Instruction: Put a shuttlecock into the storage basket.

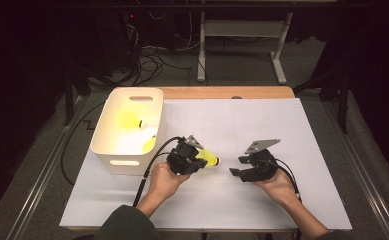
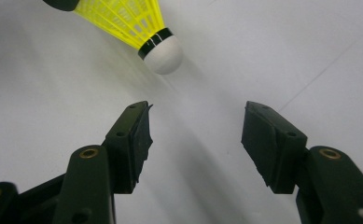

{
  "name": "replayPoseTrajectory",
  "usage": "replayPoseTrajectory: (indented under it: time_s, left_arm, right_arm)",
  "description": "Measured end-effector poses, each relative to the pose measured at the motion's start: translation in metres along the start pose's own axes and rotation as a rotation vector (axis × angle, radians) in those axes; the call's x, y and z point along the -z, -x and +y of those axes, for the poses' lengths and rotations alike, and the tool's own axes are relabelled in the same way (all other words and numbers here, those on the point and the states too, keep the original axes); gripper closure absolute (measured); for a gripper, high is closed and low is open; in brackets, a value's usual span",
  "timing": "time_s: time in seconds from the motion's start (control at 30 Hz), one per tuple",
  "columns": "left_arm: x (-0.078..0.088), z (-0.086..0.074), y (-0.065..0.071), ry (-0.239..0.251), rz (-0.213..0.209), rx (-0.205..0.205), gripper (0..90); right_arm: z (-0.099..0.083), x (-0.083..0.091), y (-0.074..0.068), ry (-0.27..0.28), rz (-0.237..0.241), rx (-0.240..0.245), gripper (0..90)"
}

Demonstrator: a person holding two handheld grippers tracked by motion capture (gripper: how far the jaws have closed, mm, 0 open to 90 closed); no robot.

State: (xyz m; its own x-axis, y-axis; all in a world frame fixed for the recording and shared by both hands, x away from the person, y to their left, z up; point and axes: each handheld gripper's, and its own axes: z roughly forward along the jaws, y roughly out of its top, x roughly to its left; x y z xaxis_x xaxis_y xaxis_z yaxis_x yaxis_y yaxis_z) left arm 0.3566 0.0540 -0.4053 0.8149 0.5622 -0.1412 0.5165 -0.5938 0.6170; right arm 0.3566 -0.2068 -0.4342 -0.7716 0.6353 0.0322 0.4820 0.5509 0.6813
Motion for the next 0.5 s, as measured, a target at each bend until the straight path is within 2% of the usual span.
replayPoseTrajectory:
  time_s: [0.2,0.5]
  left_arm:
    - [0.004,0.000,-0.001,0.000,0.009,0.010,89.7]
    - [0.010,0.000,-0.004,0.006,0.030,0.041,89.8]
  right_arm:
    - [-0.009,0.011,0.006,0.033,-0.014,-0.040,40.8]
    - [-0.025,0.026,0.012,0.072,-0.032,-0.074,39.7]
